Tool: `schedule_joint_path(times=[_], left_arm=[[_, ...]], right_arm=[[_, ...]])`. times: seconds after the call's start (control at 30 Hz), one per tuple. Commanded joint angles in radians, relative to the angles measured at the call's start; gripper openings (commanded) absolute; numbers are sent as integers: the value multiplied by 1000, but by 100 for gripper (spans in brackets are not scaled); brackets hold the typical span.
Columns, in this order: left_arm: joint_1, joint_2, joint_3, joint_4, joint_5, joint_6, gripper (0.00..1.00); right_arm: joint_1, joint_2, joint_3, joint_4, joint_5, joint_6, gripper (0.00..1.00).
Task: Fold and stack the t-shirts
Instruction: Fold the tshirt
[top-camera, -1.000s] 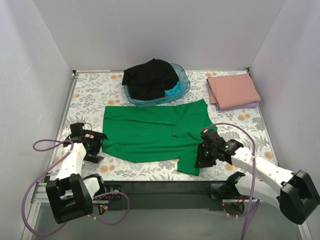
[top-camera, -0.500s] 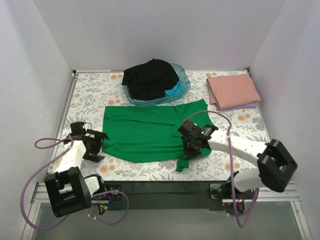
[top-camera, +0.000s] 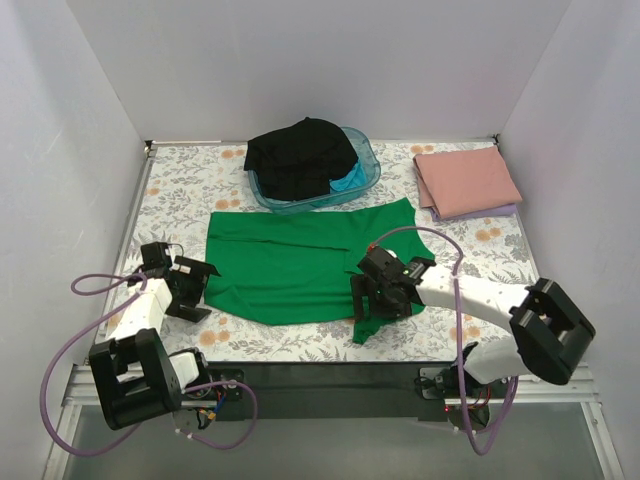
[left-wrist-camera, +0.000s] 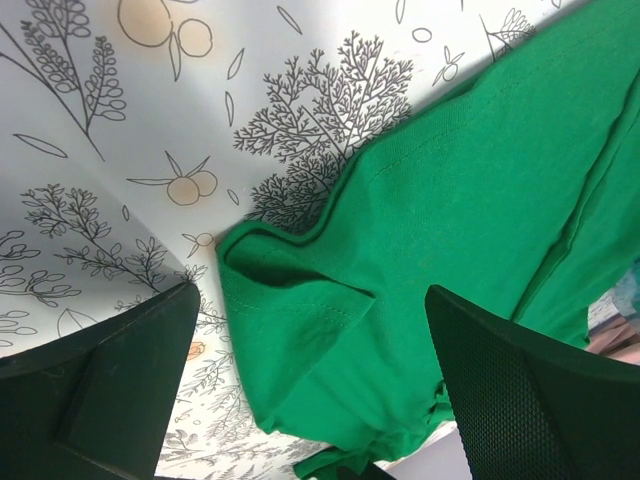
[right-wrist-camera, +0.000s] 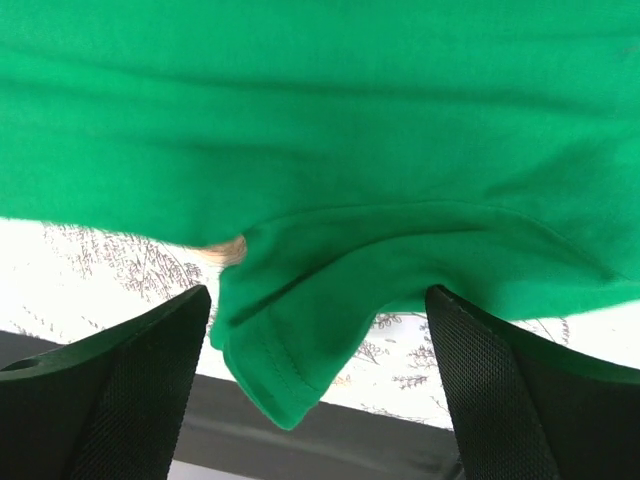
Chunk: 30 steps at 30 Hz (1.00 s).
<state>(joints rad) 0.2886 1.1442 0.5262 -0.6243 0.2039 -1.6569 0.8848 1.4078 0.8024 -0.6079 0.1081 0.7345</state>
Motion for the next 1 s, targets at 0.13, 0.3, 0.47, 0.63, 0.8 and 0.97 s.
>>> schedule_joint_path(times=[0.13, 0.3, 0.47, 0.63, 0.8, 0.97], left_arm=[[4, 48, -38, 54, -23, 6, 97], [3, 71, -31, 46, -50, -1, 97], [3, 97, -34, 52, -81, -17, 97], [3, 132, -28, 61, -93, -18, 97], [4, 149, -18, 67, -86, -12, 97], [3, 147, 0, 61, -100, -15, 97]], right_arm=[[-134, -159, -270, 307, -157, -30, 97], [-213, -262, -354, 194, -163, -27, 98], [-334, -409, -367, -31, -64, -26, 98], [-409, -498, -342, -154, -15, -21, 98], [-457, -439, -286, -219, 102, -40, 98], [-466, -382, -238, -214, 67, -96, 98]])
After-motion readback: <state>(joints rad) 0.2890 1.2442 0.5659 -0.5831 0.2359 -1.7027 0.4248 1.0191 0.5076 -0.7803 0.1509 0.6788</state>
